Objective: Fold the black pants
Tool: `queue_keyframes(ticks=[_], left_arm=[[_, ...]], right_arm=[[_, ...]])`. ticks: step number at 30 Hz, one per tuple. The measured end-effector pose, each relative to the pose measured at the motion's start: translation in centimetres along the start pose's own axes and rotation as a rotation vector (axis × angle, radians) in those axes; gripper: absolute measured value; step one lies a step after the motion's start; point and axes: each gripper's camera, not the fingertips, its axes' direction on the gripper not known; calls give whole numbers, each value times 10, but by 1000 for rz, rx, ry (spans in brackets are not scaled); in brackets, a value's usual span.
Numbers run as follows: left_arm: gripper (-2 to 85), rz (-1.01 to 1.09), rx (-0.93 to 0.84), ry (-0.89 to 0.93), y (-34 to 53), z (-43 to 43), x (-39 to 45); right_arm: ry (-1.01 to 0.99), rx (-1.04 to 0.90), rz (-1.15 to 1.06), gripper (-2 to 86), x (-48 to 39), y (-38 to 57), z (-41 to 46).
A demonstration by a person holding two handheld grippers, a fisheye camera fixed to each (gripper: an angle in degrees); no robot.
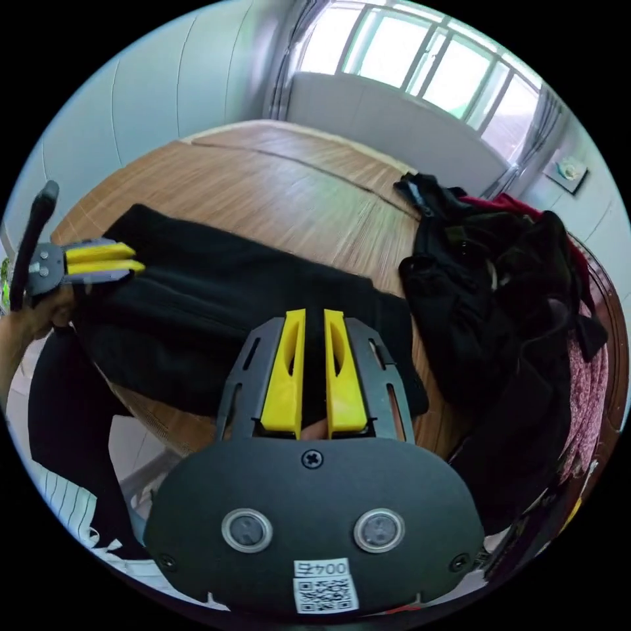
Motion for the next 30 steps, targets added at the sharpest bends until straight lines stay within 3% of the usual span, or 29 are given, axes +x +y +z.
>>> queue_keyframes(ticks=[7,9,14,20,25,30], left_arm=[[83,-5,44,48,13,-27,-38],[75,-35,84,108,28,-52,-59],[82,-20,72,47,62,-72,-93],[86,-74,95,104,82,-97,-126],[95,79,114,209,85,-129,-105],[124,304,72,185,87,-140,-63]], right_arm=[[-49,129,22,67,-9,15,-35],[-87,150,-51,74,-30,30,-47],[-88,145,-241,99,-80,40,-39],[-73,187,-324,110,-113,41,-36],[18,168,-449,118,-136,42,-21],[64,148,-578,126,-141,45,-1]])
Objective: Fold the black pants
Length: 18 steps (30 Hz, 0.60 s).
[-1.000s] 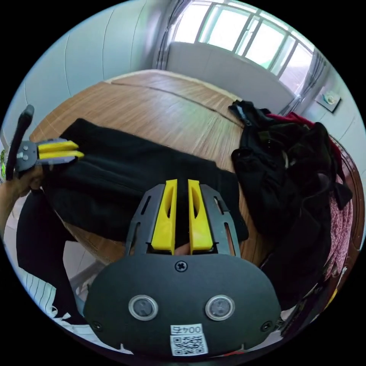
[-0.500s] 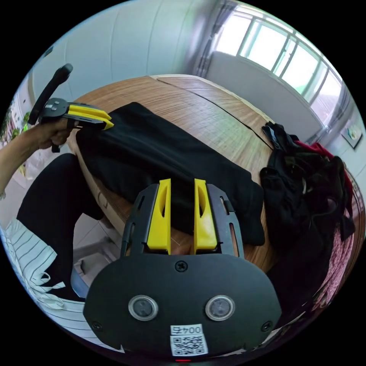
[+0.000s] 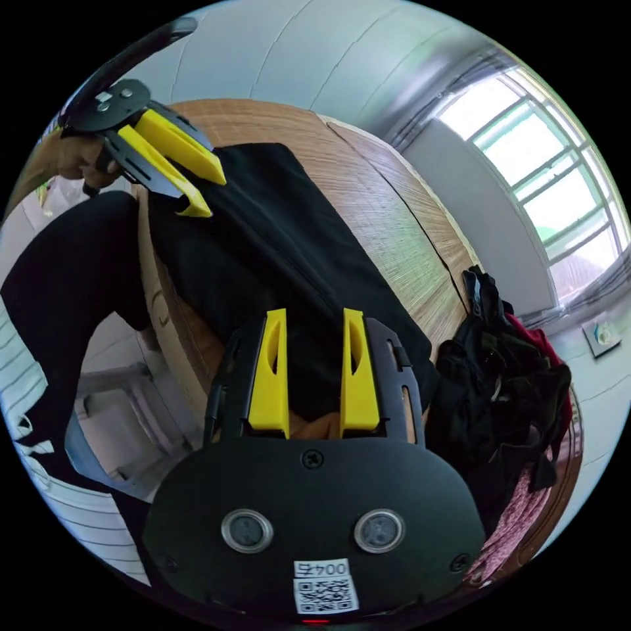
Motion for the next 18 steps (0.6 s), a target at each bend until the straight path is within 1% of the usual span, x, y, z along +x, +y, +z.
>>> queue_keyframes(ticks=[3,9,13,18], left_arm=[[132,79,-49,-62,-3,-2,11],[127,17,-65,-85,3,-28,-12],[126,51,-85,-103,11,-39,-16],[132,54,-71,-119,11,-77,-25]], right_arm=[[14,-6,-28,120,2,-6,8],[-25,-23,-41,68,0,-18,17],[-72,-19,-5,59,5,-23,18],[-101,-7,31,56,14,-32,11]])
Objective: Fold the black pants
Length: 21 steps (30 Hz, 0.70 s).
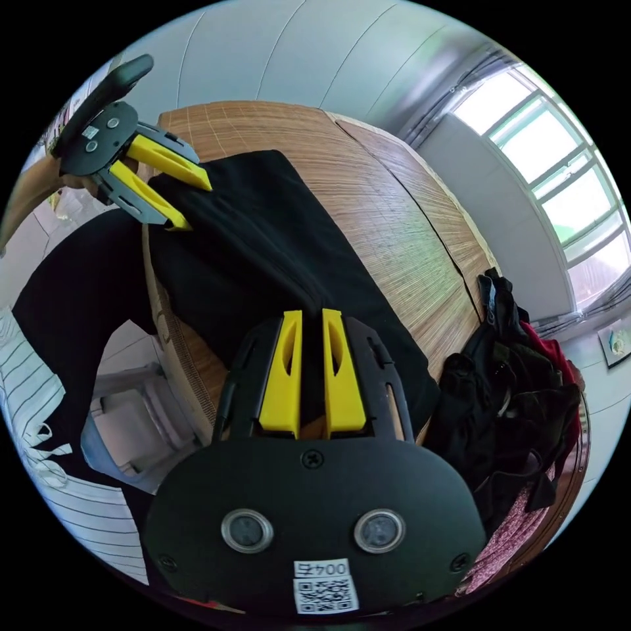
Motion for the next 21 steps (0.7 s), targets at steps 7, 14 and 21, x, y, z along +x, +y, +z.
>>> queue_keyframes(ticks=[7,14,21], left_arm=[[129,-136,42,156,12,-23,-35],[119,-230,100,121,8,-72,-66],[93,-162,16,239,-19,-105,-79]], right_arm=[[-1,-15,-19,72,-17,12,3],[-104,249,-9,111,-76,-7,-23],[51,239,-297,132,-155,-44,10]])
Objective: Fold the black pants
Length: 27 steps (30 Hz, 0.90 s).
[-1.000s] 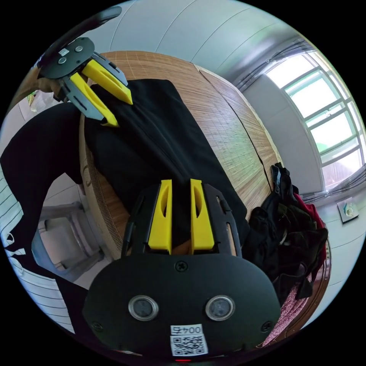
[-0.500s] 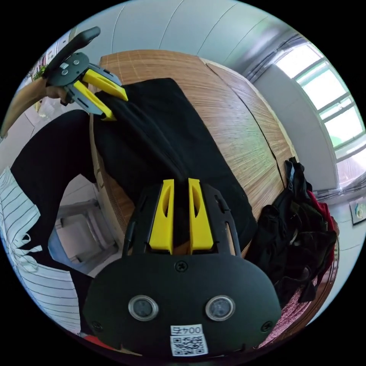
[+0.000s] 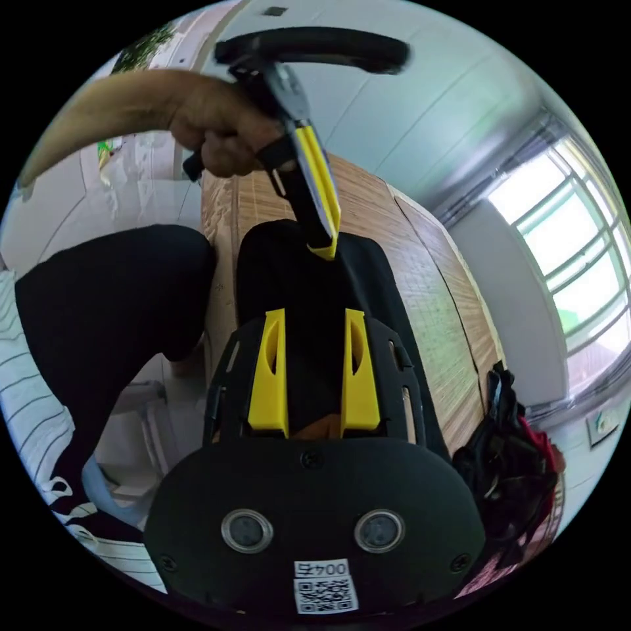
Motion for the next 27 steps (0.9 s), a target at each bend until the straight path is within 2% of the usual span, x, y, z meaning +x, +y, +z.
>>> queue_keyframes(ticks=[4,6,10,13,17,22,27], left_arm=[[82,21,-32,-95,4,-19,-4],[79,-21,-8,-85,4,-22,-17],[80,-12,-68,-102,-7,-1,-18],[80,-51,-84,-121,-10,6,-20],[77,-90,-24,-142,-9,-13,-18],[75,-158,-7,-111,-10,-23,-25],[71,-176,6,-134,-17,-43,-31]], right_arm=[[33,43,-22,134,-6,-4,-2],[26,105,12,131,-2,-10,-8],[-18,29,-99,138,-17,-21,16],[29,-4,-181,140,-31,-26,29],[57,15,-144,134,-23,-35,33],[59,-37,-220,116,-40,-40,47],[115,-20,-144,62,-27,-54,41]])
